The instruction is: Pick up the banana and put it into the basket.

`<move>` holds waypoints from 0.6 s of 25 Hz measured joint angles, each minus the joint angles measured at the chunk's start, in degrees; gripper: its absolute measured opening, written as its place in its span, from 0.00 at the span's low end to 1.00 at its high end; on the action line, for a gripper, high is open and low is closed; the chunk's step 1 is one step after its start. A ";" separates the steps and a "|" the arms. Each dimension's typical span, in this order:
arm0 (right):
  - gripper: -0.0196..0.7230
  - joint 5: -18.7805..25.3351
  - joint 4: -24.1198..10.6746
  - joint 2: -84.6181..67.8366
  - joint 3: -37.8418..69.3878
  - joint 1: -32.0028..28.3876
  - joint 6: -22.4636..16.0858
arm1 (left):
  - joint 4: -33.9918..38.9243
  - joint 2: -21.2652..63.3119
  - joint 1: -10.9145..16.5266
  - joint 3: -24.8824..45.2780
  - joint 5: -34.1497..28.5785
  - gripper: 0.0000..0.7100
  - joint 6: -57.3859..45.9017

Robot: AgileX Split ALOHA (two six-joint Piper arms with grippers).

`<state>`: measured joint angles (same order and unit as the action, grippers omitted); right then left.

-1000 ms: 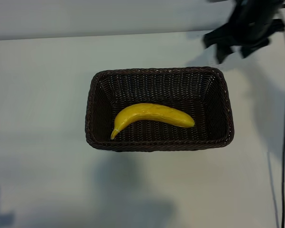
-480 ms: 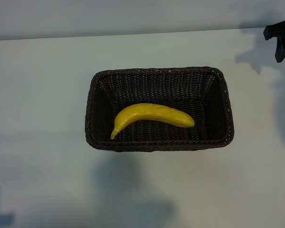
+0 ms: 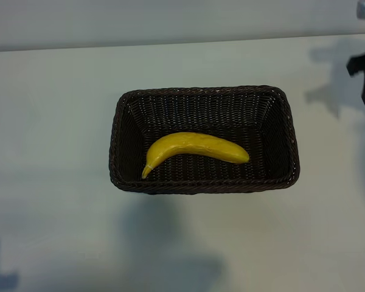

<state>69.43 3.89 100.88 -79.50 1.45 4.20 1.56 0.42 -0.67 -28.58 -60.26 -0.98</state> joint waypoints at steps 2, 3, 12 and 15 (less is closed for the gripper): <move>0.74 -0.06 -0.01 -4.59 5.96 0.07 0.86 | 0.00 0.00 0.00 0.00 0.00 0.83 0.05; 0.74 -0.06 -0.01 -7.20 9.42 0.13 1.24 | 0.00 0.00 0.00 0.00 0.00 0.83 0.05; 0.74 -0.22 -0.88 -30.95 34.22 0.25 0.10 | 0.00 0.00 0.00 0.00 0.00 0.83 0.18; 0.74 -1.46 -0.72 -38.48 40.07 0.25 -0.35 | 0.00 0.00 0.00 0.00 0.00 0.83 0.18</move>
<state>67.96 3.17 62.40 -39.43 1.70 3.85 1.56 0.42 -0.67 -28.58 -60.26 -0.79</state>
